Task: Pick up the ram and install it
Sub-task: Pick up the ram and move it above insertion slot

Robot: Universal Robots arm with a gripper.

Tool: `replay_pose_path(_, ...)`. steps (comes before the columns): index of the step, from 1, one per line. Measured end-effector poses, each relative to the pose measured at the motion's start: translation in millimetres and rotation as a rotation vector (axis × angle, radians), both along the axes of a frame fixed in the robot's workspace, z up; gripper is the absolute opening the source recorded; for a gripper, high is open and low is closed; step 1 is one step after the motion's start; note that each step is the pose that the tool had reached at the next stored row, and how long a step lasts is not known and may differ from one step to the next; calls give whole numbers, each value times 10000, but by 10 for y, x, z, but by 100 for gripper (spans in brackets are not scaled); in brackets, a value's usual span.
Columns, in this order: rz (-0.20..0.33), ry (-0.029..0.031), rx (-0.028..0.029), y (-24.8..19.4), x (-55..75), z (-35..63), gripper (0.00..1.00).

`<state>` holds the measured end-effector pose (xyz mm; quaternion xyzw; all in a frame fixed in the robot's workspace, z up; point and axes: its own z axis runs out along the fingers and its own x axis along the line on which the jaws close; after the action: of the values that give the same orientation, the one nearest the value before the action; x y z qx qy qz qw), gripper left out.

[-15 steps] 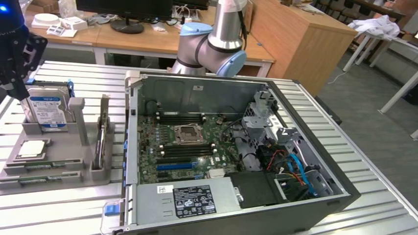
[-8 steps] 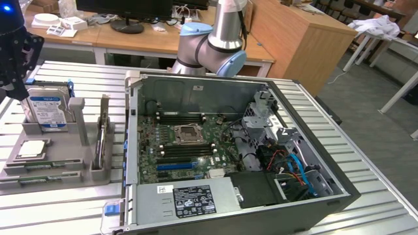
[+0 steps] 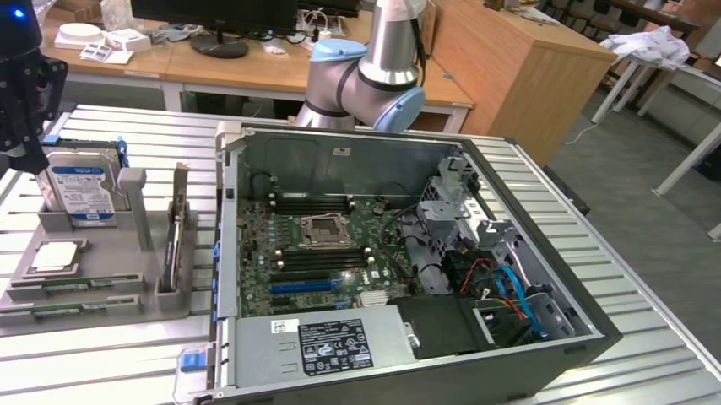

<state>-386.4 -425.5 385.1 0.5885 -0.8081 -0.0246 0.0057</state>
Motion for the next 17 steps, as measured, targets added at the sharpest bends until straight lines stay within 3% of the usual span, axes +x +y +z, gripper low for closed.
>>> replay_pose_path(11, 1824, 3, 0, 0, 0, -8, 11)
replay_pose_path(17, 1868, 1, 1, 0, 0, -9, 11)
